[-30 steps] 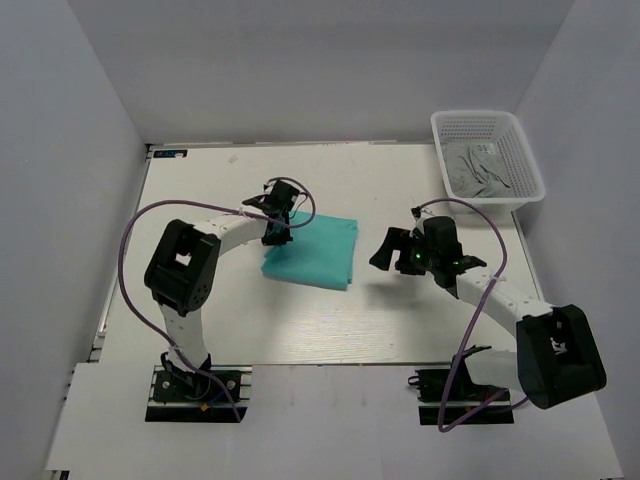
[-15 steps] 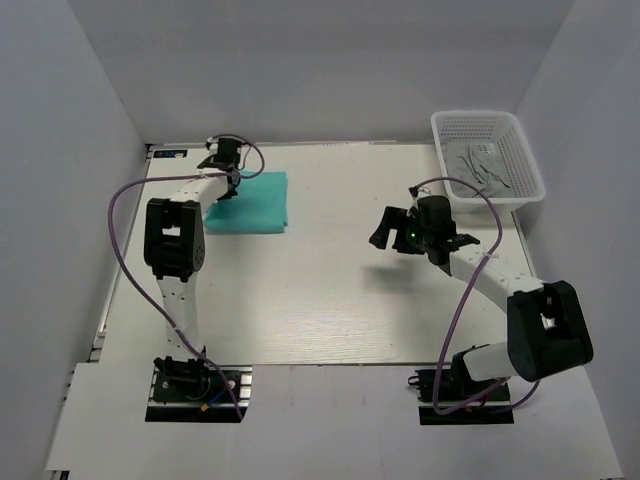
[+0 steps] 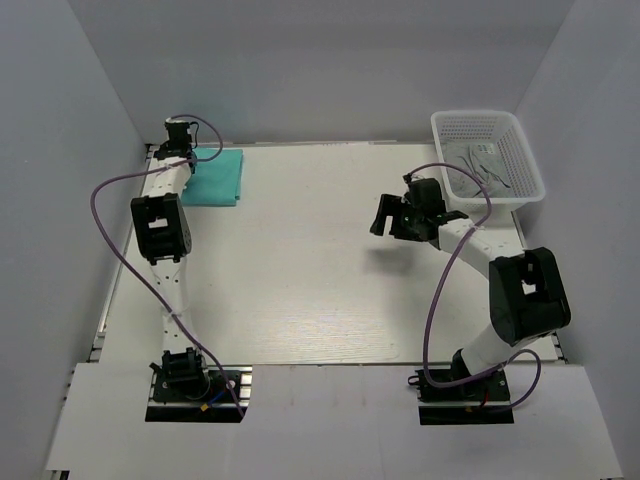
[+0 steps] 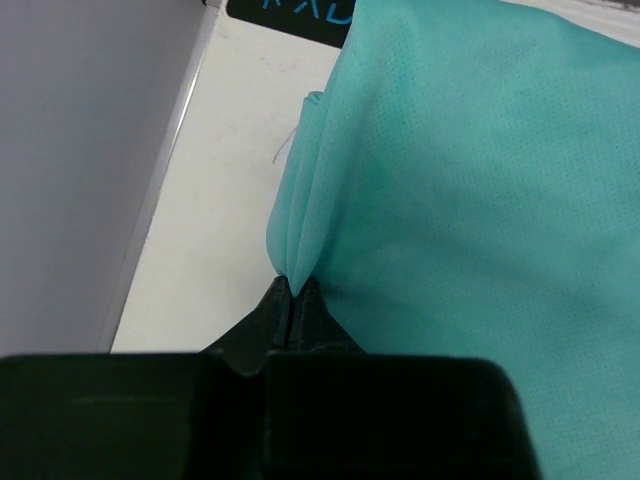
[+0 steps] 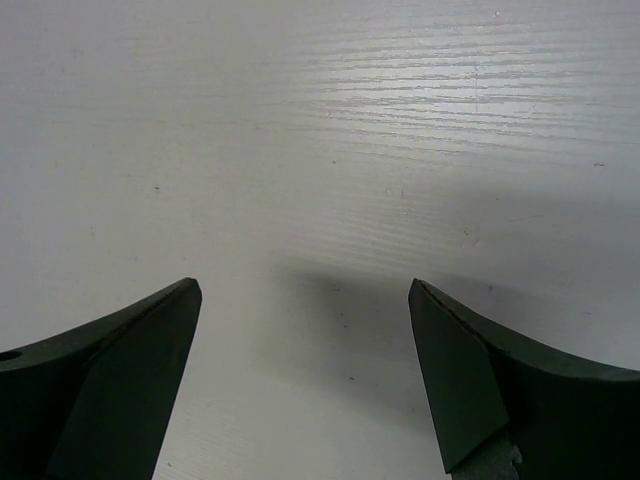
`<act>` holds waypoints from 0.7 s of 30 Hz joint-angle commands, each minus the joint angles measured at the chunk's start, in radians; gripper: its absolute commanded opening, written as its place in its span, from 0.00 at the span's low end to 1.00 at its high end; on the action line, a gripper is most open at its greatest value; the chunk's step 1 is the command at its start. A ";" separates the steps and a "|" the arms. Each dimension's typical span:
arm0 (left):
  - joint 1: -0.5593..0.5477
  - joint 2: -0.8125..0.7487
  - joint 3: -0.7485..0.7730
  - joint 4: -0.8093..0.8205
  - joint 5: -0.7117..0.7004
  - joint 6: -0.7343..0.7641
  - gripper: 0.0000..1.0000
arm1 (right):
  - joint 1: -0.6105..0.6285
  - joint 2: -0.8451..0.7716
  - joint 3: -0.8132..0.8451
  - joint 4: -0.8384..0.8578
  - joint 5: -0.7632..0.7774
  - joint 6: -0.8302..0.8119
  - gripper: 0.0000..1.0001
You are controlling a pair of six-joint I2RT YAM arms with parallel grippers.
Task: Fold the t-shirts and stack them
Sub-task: Put the neatly folded tshirt into the corner of the board with the left arm
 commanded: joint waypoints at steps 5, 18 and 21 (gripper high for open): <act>0.059 -0.027 0.062 0.088 0.046 0.024 0.00 | -0.012 0.038 0.112 -0.066 0.027 -0.043 0.90; 0.087 -0.015 0.114 0.081 0.019 0.064 1.00 | -0.012 0.035 0.125 -0.097 0.042 -0.056 0.90; 0.087 -0.071 0.134 0.055 0.019 0.018 1.00 | -0.013 0.017 0.120 -0.084 0.029 -0.047 0.90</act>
